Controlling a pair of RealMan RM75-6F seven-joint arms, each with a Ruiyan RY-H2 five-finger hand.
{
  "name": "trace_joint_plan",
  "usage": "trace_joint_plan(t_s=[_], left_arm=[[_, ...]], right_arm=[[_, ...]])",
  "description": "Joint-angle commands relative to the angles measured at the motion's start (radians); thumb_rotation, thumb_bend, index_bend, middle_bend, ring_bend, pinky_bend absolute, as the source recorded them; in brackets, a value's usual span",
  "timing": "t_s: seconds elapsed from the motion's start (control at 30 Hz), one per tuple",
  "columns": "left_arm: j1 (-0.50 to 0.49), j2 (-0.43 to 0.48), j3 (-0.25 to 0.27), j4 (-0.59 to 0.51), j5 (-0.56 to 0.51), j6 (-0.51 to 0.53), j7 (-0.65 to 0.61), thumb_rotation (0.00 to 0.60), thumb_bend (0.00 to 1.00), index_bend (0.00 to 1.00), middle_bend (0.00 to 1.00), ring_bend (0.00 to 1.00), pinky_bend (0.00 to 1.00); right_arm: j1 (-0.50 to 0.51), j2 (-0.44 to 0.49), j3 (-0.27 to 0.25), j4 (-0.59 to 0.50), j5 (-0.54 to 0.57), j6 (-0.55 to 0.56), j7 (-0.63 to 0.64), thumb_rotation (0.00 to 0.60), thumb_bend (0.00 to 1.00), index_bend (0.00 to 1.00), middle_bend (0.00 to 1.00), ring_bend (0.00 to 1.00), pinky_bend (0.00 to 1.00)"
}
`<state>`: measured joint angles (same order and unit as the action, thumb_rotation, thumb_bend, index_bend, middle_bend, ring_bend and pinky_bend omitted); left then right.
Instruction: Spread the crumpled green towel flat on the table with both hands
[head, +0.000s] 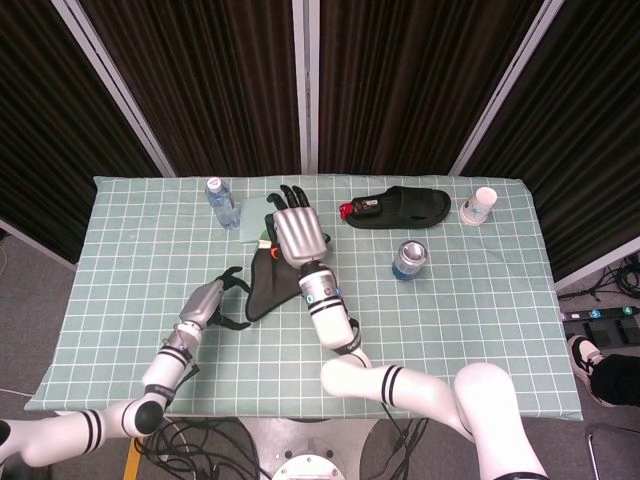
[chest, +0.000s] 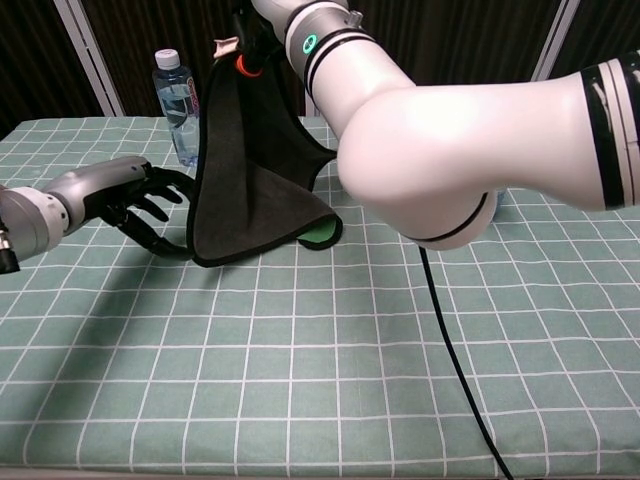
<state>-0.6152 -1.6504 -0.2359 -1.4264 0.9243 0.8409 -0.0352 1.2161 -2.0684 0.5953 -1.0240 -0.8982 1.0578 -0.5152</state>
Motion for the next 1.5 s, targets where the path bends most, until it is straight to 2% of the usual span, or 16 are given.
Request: trace_joint_plan(t_s=[0.03,0.13,0.27,0.4,0.57,0.73,0.87,1.03,1.2,1.37,1.5], left_arm=[[-0.016,-0.023,-0.019,0.013,-0.067,-0.034,-0.008,0.6,0.0,0.46,0.19,0.18,0.25],[-0.025,-0.039,-0.031,0.026,-0.092,-0.037,-0.012,0.6,0.02,0.49,0.2,0.18,0.25],[-0.023,-0.066,-0.046,0.044,-0.093,-0.019,-0.037,0.6,0.06,0.55,0.27,0.18,0.27],[-0.037,-0.091,-0.054,0.072,-0.119,-0.026,-0.03,0.6,0.09,0.57,0.28,0.18,0.28],[-0.043,-0.116,-0.067,0.098,-0.15,-0.025,-0.034,0.6,0.21,0.65,0.34,0.19,0.28],[-0.009,-0.131,-0.059,0.101,-0.034,0.035,-0.106,0.6,0.42,0.78,0.46,0.24,0.3],[0.023,-0.112,-0.035,0.082,0.072,0.082,-0.155,0.6,0.49,0.81,0.47,0.24,0.31],[0.055,-0.027,-0.022,0.003,0.176,0.116,-0.212,0.6,0.49,0.81,0.47,0.24,0.31],[0.067,0.056,-0.036,-0.065,0.243,0.152,-0.236,0.6,0.49,0.81,0.47,0.24,0.31],[0.024,0.098,-0.089,-0.056,0.233,0.135,-0.207,0.6,0.49,0.81,0.47,0.24,0.31],[-0.021,0.092,-0.148,0.004,0.19,0.133,-0.18,0.6,0.49,0.81,0.47,0.24,0.3]], right_arm=[[-0.003,0.001,-0.009,0.0,-0.002,0.0,0.008,0.6,0.59,0.75,0.24,0.08,0.1],[-0.01,0.005,-0.016,-0.008,-0.001,0.001,0.016,0.6,0.59,0.75,0.24,0.08,0.1],[-0.023,0.016,-0.029,-0.024,-0.004,0.009,0.021,0.6,0.59,0.75,0.24,0.08,0.1],[-0.034,0.029,-0.031,-0.047,-0.002,0.013,0.029,0.6,0.59,0.75,0.24,0.08,0.1],[-0.052,0.058,-0.052,-0.087,-0.014,0.026,0.016,0.6,0.59,0.75,0.24,0.08,0.1],[-0.096,0.104,-0.102,-0.157,-0.056,0.05,0.017,0.6,0.59,0.75,0.24,0.08,0.1],[-0.148,0.158,-0.141,-0.235,-0.091,0.065,0.044,0.6,0.59,0.75,0.24,0.08,0.1],[-0.21,0.248,-0.178,-0.336,-0.129,0.083,0.061,0.6,0.59,0.74,0.24,0.08,0.1],[-0.252,0.326,-0.176,-0.427,-0.11,0.069,0.086,0.6,0.58,0.74,0.24,0.08,0.1],[-0.256,0.351,-0.146,-0.419,-0.074,0.037,0.136,0.6,0.59,0.74,0.24,0.08,0.1],[-0.238,0.346,-0.11,-0.364,-0.046,-0.003,0.197,0.6,0.58,0.73,0.24,0.08,0.1]])
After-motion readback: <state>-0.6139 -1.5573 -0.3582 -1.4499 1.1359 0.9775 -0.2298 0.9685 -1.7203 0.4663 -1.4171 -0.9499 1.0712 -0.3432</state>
